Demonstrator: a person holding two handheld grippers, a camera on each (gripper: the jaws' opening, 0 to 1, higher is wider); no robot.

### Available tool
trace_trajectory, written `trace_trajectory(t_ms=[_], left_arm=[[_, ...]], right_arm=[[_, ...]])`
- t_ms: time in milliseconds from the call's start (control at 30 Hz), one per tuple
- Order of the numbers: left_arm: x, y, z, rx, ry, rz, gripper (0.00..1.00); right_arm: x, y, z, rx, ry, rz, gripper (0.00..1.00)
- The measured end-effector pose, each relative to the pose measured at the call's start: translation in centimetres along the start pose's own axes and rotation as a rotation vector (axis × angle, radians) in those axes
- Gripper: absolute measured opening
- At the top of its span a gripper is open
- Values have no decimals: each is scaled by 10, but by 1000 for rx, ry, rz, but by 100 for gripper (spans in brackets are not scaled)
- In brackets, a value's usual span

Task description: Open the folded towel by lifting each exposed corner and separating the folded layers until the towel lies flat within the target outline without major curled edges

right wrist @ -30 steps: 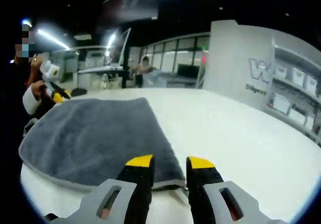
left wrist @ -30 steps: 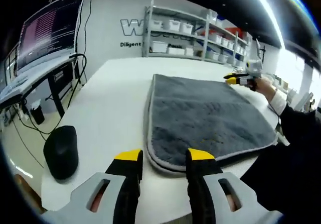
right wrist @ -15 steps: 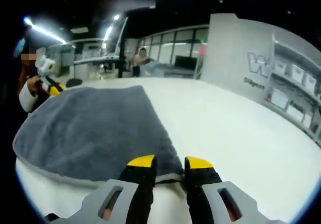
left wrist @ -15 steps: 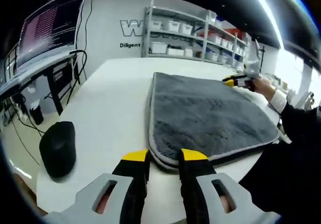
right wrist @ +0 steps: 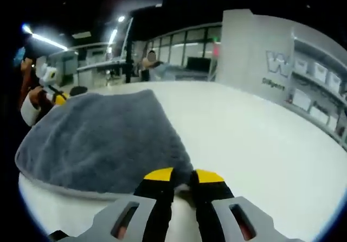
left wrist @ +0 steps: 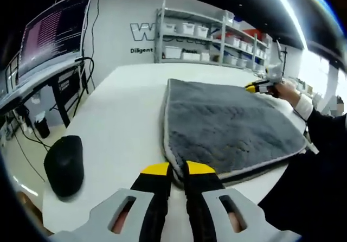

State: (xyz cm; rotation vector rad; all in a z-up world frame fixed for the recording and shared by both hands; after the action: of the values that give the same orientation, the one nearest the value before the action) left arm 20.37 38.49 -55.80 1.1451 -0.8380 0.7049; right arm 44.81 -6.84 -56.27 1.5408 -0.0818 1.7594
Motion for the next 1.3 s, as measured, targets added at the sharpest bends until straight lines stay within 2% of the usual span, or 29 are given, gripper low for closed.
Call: trace_trajectory(t_ms=[200, 500, 733, 933, 1100, 1300], left_arm=[[3, -4, -1, 8, 2, -4, 5], [10, -16, -2, 50, -26, 5, 5], [16, -23, -5, 70, -36, -2, 4], [22, -31, -7, 73, -27, -7, 4], [29, -40, -10, 71, -35, -25, 5], [33, -45, -12, 63, -35, -40, 5]], right_arm=[[0, 6, -3, -17, 41, -20, 8], [-5, 14, -3, -33, 21, -25, 6], [-3, 19, -5, -48, 49, -64, 6], [-4, 24, -6, -50, 55, -86, 6], [-5, 27, -8, -48, 94, -100, 5], [-6, 28, -8, -43, 80, -103, 4]])
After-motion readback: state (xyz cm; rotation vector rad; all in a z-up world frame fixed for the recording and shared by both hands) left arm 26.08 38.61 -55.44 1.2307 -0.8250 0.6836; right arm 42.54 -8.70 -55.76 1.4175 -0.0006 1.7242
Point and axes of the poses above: the point that each gripper's makers call its tool centre point, and the gripper's own axes: y roughly backward along the fingers, z roughly to its right, x roughly out of its top, the point moved 8 cm from there along y, roughly backward along the fingers, and after that the axes turned 9 degrees about y, right-handed, at the moved point
